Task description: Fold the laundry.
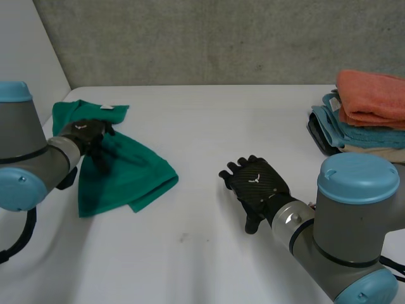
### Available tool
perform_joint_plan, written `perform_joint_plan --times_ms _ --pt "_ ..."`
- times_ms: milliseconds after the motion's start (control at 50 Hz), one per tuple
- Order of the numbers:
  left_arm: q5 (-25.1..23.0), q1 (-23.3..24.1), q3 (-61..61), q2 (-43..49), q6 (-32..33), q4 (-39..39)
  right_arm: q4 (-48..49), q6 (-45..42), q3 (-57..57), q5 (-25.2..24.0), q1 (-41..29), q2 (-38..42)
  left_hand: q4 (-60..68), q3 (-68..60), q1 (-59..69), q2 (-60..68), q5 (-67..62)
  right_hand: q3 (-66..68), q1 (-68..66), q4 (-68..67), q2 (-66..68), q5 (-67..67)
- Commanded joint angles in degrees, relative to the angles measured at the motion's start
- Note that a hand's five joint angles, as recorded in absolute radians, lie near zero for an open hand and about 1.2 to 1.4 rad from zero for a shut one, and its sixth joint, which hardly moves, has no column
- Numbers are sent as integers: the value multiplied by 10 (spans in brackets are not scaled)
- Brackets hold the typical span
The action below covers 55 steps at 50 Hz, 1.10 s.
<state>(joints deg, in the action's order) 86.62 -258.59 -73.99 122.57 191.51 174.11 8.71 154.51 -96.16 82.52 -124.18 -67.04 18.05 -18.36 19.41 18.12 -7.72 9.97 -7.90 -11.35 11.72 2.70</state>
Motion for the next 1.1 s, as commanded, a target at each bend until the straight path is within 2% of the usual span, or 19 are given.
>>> perform_joint_plan --times_ms 20,240,380,580,680,820,840,940,1040,1100 --pt "-2 7 6 29 12 11 0 0 -2 0 -1 1 -18 21 -31 -19 15 0 -21 13 -17 -27" --pt "1 4 36 85 123 86 7 0 -10 -1 -2 1 -16 19 -30 -17 13 0 -21 13 -17 -27" --pt "-2 -1 80 121 132 100 8 -1 -10 -1 -4 2 33 -29 19 32 -36 0 -21 13 -17 -27" --pt "-29 -2 158 183 135 98 9 -1 -13 -1 -3 2 189 -186 175 188 -192 0 -21 13 -17 -27" --pt "-40 -2 177 205 135 97 9 -1 -12 -1 -2 2 198 -194 184 197 -201 0 -21 13 -17 -27" --pt "-38 0 193 231 180 99 12 -1 -11 -1 -2 3 213 -209 199 212 -216 0 -21 13 -17 -27" --pt "-38 0 196 232 185 100 13 -1 -11 -1 -2 4 231 -228 217 230 -234 0 -21 13 -17 -27" --pt "-32 5 212 240 193 100 13 -2 -11 -1 -2 5 619 -616 605 618 -622 0 -21 13 -17 -27" --pt "-30 17 211 239 193 98 13 -2 -10 -1 -1 5 620 -616 606 619 -623 0 -21 13 -17 -27" --pt "-31 47 199 238 192 90 13 -2 -7 0 3 5 620 -616 606 619 -623 0 -21 13 -17 -27"
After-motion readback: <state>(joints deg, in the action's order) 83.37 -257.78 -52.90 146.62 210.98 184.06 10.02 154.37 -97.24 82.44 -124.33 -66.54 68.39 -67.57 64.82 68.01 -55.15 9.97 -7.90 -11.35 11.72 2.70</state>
